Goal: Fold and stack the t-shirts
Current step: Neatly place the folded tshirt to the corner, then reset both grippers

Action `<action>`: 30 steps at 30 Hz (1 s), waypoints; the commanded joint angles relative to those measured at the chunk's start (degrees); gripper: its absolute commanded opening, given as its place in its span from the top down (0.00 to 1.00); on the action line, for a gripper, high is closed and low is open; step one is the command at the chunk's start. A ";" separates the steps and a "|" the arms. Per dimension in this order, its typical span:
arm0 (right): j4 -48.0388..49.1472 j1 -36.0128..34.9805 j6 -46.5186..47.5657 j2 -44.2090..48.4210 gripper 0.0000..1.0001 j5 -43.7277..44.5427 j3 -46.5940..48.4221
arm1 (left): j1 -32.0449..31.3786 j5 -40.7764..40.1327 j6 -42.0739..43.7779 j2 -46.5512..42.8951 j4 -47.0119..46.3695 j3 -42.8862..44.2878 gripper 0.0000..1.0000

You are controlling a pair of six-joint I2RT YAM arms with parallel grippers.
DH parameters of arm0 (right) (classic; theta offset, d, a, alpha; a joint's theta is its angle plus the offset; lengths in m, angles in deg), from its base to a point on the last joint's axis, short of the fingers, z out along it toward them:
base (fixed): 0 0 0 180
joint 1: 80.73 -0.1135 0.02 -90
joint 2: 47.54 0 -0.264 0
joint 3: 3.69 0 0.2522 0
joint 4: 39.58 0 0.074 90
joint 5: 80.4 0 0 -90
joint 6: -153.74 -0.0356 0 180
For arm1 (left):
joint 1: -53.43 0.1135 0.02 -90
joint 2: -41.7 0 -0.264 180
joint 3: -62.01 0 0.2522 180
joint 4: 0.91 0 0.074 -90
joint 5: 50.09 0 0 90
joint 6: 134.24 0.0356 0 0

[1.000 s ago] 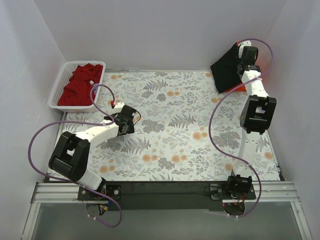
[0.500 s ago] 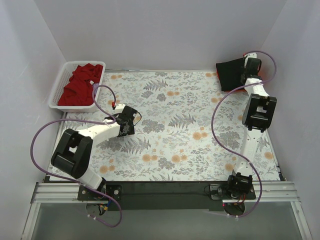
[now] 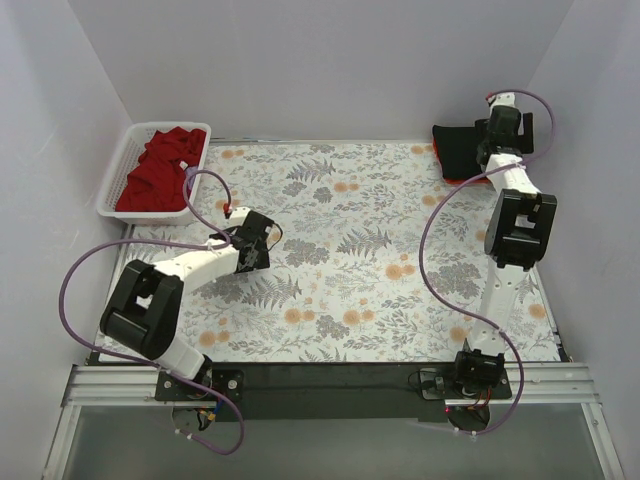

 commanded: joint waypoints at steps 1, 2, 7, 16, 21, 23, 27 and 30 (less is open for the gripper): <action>4.31 -4.46 0.23 12.40 0.02 2.64 -2.56 | 0.02 -0.29 -0.42 -4.98 -0.46 1.12 0.13; 4.22 -6.21 0.32 16.08 0.02 2.99 -3.96 | 0.02 -0.29 -0.42 -6.90 -0.46 0.95 0.13; 2.04 -13.42 0.58 28.75 0.02 6.94 -15.21 | 0.02 -0.29 -0.68 -13.50 -0.54 0.42 0.13; -14.66 -19.59 -20.39 62.14 0.01 0.55 -37.52 | 0.02 0.49 -1.21 -28.34 -1.86 -1.69 0.12; -20.81 -19.59 -27.71 86.30 0.02 -7.02 -51.77 | -0.07 1.03 -2.44 -39.86 1.65 -2.65 0.12; -21.53 -19.67 -29.21 96.33 0.02 -9.22 -55.81 | -0.07 0.85 -2.35 -47.82 2.27 -4.75 0.12; -26.26 -19.59 -29.13 109.17 0.01 -10.37 -63.28 | -0.07 0.85 -2.09 -59.63 2.09 -9.24 0.11; -28.29 -19.59 -28.68 117.43 0.02 -5.73 -67.93 | -0.07 0.67 -2.17 -65.43 2.09 -11.87 0.11</action>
